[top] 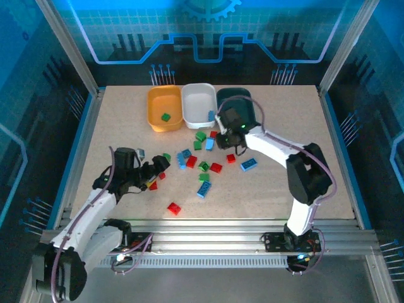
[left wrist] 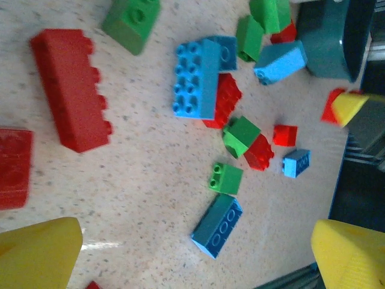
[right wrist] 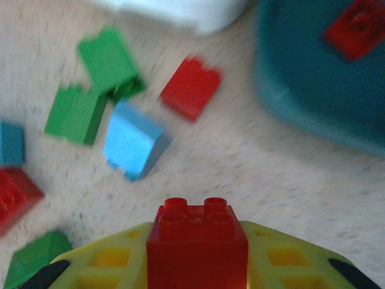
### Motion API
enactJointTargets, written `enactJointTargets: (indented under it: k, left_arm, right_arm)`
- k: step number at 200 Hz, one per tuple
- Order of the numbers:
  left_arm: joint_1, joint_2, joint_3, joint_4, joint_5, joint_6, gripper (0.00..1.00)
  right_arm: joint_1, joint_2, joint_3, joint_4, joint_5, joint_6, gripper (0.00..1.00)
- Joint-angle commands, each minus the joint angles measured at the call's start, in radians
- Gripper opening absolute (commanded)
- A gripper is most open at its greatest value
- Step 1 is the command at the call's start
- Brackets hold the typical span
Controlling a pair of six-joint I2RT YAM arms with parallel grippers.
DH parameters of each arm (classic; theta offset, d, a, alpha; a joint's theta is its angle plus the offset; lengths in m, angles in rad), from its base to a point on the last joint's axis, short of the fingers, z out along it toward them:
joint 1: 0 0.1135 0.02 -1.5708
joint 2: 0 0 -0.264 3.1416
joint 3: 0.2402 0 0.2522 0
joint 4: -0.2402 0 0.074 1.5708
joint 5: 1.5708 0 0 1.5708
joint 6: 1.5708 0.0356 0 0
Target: Sort the legos into containers by color
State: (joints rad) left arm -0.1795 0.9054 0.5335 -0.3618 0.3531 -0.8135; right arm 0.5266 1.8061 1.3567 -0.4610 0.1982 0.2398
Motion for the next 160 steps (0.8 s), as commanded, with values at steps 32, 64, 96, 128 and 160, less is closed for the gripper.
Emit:
enactJointTargets:
  k: [32, 64, 96, 128, 160]
  left_arm:
    - [-0.126, 0.131, 0.143, -0.051, -0.035, 0.025, 0.99]
    - [-0.119, 0.204, 0.236, -0.103, -0.062, 0.083, 0.99]
    - [-0.094, 0.291, 0.319, -0.118, -0.004, 0.111, 0.99]
    - [-0.097, 0.276, 0.287, -0.05, 0.006, 0.092, 0.99]
    - [-0.12, 0.099, 0.135, -0.058, -0.075, -0.045, 0.99]
  right_arm:
    - [-0.199, 0.139, 0.233, -0.043, -0.046, 0.083, 0.34]
    - [-0.249, 0.261, 0.421, -0.131, -0.063, 0.105, 0.39]
    - [-0.254, 0.247, 0.502, -0.212, -0.02, 0.141, 0.67]
    - [-0.233, 0.07, 0.376, -0.177, 0.036, 0.154, 0.67]
    - [-0.166, -0.208, -0.002, -0.109, 0.143, 0.263, 0.69]
